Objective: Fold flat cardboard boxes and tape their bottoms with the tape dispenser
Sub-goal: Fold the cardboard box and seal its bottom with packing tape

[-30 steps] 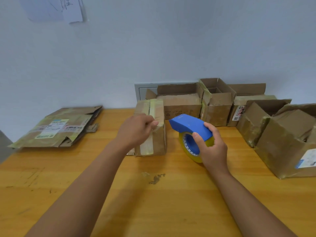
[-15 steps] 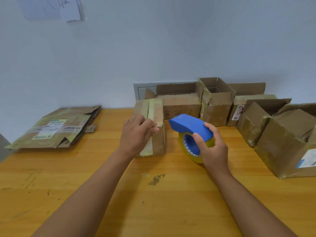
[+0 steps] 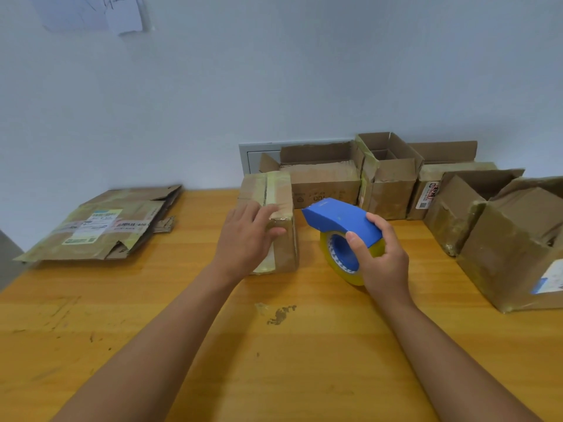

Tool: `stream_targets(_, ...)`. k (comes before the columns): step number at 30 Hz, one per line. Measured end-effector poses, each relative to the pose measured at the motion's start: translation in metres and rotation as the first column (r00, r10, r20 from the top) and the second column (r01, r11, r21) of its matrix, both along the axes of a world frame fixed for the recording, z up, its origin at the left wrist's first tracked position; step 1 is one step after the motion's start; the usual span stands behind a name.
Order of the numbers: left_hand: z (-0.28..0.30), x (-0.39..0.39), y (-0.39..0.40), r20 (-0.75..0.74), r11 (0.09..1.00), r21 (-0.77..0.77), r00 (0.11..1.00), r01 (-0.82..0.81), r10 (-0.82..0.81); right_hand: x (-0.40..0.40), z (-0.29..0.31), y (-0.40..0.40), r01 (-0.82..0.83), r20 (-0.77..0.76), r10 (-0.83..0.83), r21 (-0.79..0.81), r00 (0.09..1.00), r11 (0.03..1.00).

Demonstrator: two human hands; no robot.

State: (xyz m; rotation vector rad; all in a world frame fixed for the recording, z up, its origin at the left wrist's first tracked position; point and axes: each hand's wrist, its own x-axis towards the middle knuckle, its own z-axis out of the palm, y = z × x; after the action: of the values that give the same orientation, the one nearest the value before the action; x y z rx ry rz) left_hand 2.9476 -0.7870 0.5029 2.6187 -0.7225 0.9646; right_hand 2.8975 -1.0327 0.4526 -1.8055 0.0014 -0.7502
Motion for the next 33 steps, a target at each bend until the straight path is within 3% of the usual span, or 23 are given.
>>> stream_targets(9,0.002,0.004,0.020,-0.154,0.969,-0.223,0.978,0.105,-0.142,-0.001,0.000,-0.001,-0.001,0.007,0.001,0.002,1.000,1.000)
stream_targets(18,-0.005,0.005,0.031,-0.157,0.978,-0.194,0.981,0.079,-0.110,-0.001,0.000,0.000,0.005,0.025,-0.005,-0.002,1.000,1.000)
stream_targets(23,-0.006,0.004,0.019,-0.100,0.974,-0.216,0.993,-0.075,0.055,-0.001,0.000,0.000,0.001,0.026,-0.001,0.015,1.000,1.000)
stream_targets(28,-0.008,0.005,0.038,-0.104,0.963,-0.266,0.991,0.054,-0.084,0.000,0.000,0.001,0.000,0.022,0.000,0.018,1.000,1.000)
stream_targets(33,-0.006,0.006,0.039,-0.198,0.954,-0.297,0.976,0.028,-0.090,-0.002,0.000,0.000,-0.005,0.017,0.004,0.029,1.000,1.000)
